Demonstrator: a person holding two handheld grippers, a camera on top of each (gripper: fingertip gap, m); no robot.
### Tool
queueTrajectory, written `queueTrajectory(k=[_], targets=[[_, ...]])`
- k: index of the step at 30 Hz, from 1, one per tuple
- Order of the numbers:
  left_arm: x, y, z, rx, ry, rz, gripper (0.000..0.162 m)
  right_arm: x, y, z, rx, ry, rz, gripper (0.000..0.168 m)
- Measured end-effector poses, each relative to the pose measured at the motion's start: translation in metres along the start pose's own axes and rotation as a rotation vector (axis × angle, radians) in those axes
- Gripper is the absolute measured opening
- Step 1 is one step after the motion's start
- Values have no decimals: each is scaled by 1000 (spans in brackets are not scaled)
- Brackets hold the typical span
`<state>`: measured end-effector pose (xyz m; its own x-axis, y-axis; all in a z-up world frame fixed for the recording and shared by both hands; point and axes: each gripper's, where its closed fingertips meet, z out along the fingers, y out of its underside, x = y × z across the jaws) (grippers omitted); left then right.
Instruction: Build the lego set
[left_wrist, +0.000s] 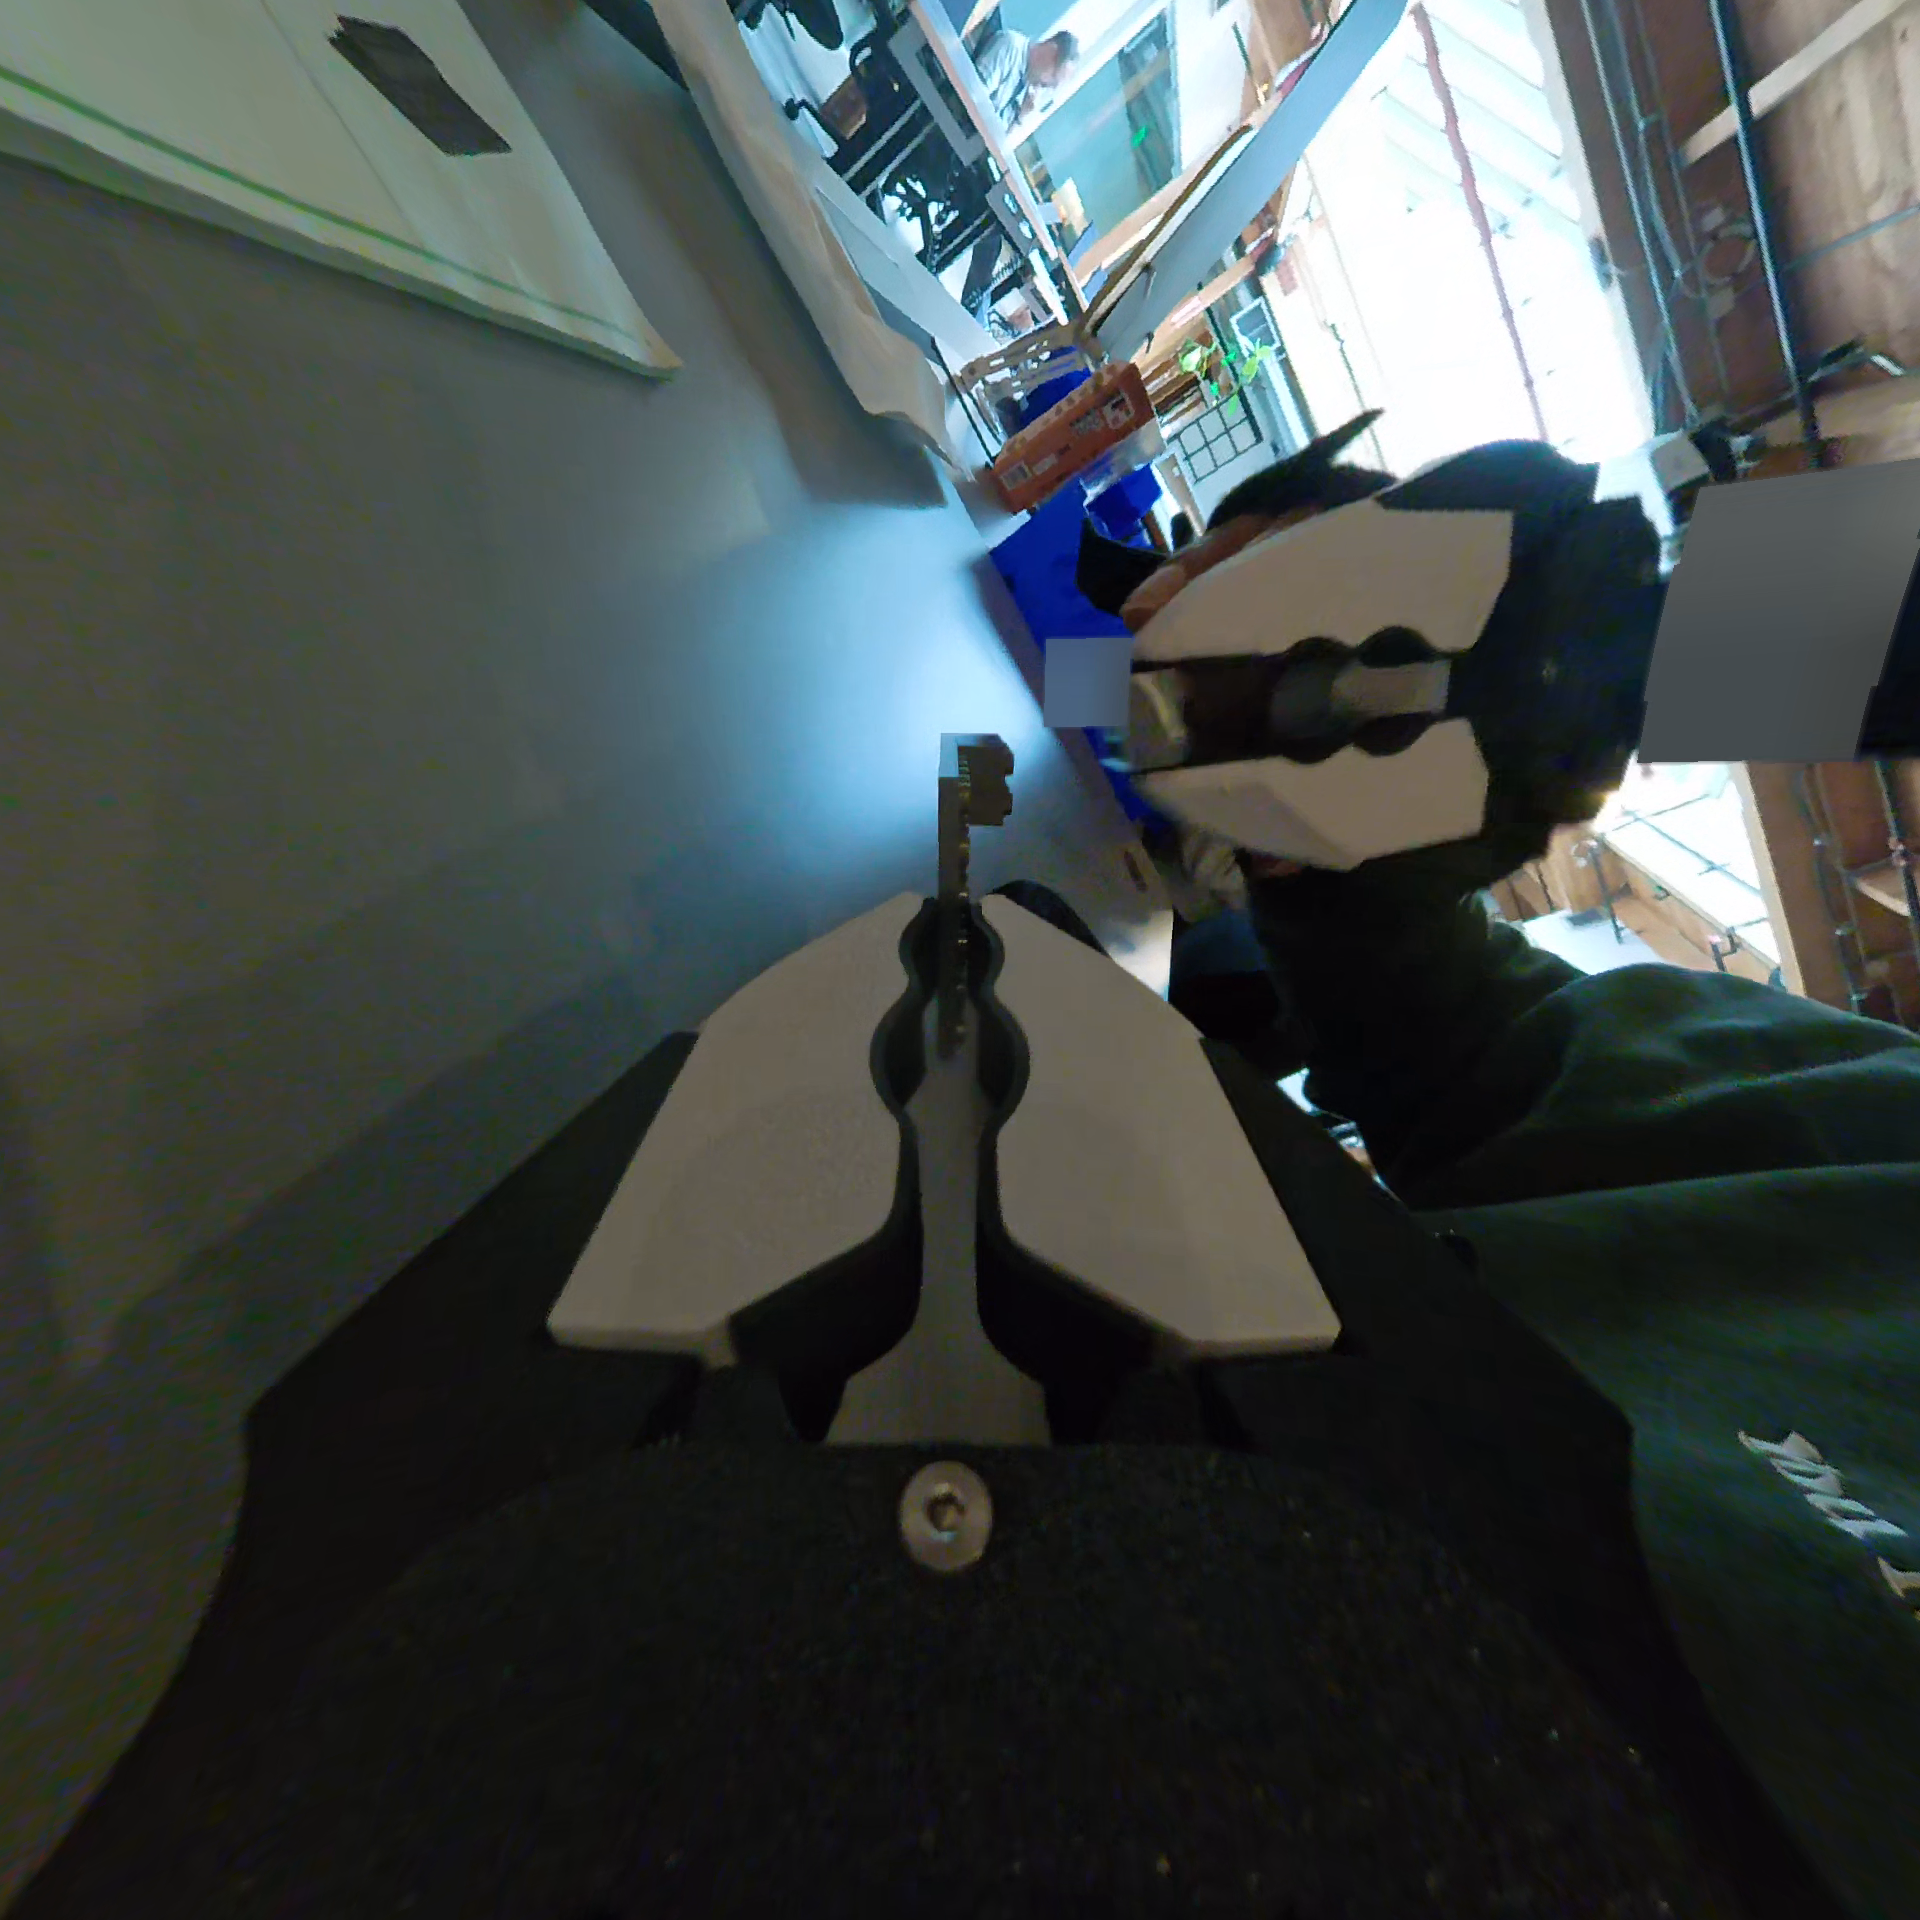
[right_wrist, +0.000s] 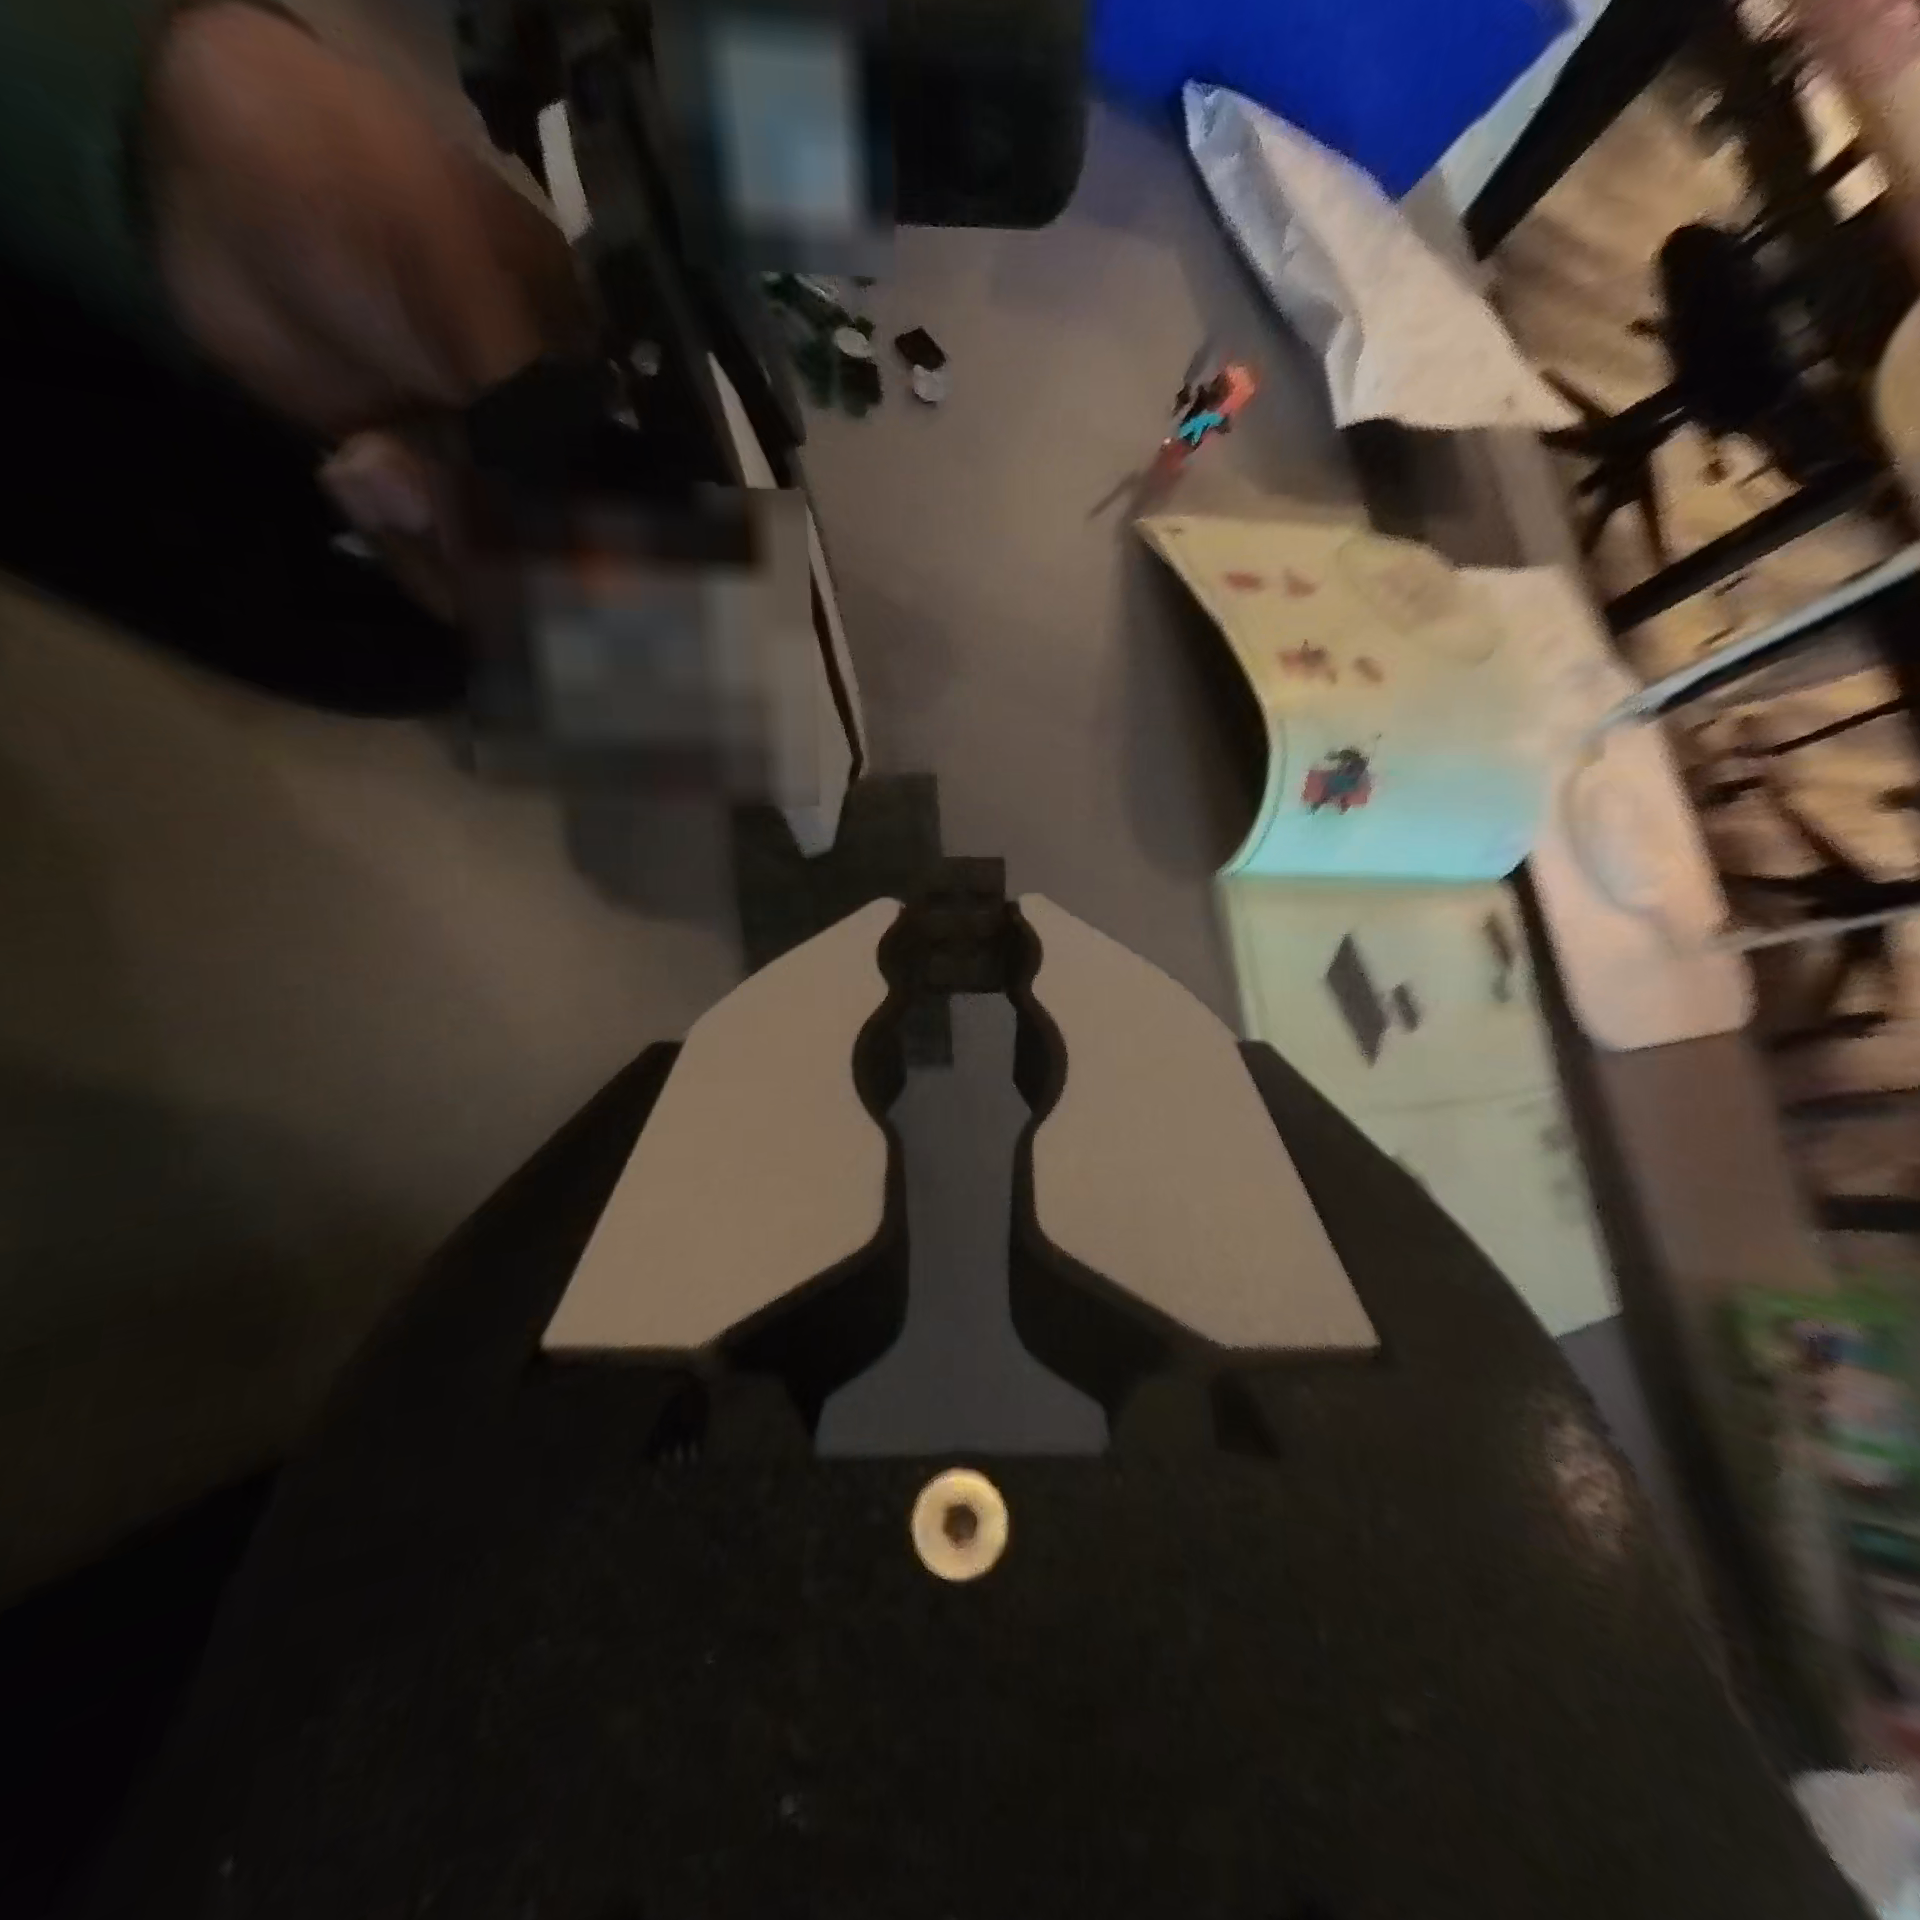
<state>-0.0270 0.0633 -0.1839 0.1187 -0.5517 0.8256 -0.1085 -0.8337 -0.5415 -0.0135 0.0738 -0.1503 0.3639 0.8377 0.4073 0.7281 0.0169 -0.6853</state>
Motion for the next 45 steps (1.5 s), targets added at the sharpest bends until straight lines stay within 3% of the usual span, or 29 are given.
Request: queueTrajectory(k=[5,27,42,45], targets=[[0,-2,-3,16,8,-14,4,-6,6,19,-36,-6,-30,16],[-2,-3,-3,11,23,-49,4,-7,11,21,-58,-53,-2,21],[-3,-2,-3,3,27,-60,4,-10,9,17,-5,-295,203,25],[-3,-1,-2,-5,31,-60,5,-13,7,14,0,-422,249,26]])
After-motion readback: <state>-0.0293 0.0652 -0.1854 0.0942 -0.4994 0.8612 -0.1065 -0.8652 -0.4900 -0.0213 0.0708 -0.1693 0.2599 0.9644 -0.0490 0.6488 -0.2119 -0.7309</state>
